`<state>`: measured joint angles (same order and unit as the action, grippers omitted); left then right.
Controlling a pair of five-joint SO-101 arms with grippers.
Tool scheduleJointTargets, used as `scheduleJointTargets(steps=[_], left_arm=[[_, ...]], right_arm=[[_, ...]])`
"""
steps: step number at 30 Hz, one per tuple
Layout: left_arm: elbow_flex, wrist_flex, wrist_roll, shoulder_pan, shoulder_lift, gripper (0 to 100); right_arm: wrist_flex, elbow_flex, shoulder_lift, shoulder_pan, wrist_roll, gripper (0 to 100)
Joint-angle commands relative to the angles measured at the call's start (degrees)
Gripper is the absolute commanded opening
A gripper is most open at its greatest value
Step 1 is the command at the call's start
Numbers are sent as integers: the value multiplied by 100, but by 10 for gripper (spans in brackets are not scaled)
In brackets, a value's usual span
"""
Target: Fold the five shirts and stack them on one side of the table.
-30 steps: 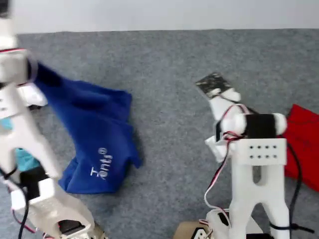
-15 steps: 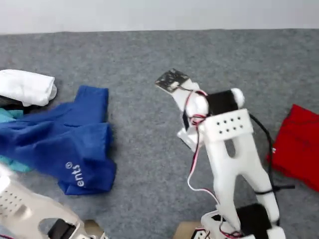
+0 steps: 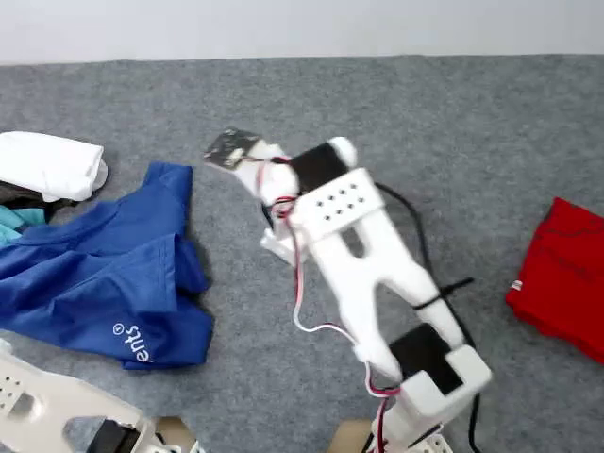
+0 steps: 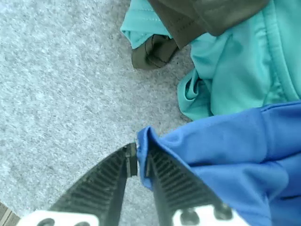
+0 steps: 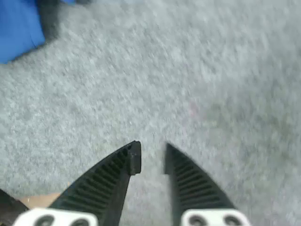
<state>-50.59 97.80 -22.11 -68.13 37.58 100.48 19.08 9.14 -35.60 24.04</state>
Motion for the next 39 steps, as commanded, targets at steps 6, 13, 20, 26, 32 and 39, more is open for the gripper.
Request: scheduleJointTargets(steps=[6, 13, 20, 26, 32, 39], left_arm=[[-22, 53, -18, 9, 123, 126], [-22, 53, 0, 62, 334, 126], [-31, 44, 9, 62, 510, 126], [-22, 26, 18, 70, 510, 126], [-13, 26, 18, 70, 519, 126], [-13, 18, 18, 53, 519, 126]], right_arm=[[198, 1319, 743, -813, -730, 188], [198, 2848, 1868, -1068, -2286, 187], [189, 3947, 2624, -1508, -3543, 189], [75, 4273, 3204, -1613, -3560, 188], [-593, 4774, 3609, -1745, -3789, 189], [-1121, 5046, 3952, -2079, -4791, 190]])
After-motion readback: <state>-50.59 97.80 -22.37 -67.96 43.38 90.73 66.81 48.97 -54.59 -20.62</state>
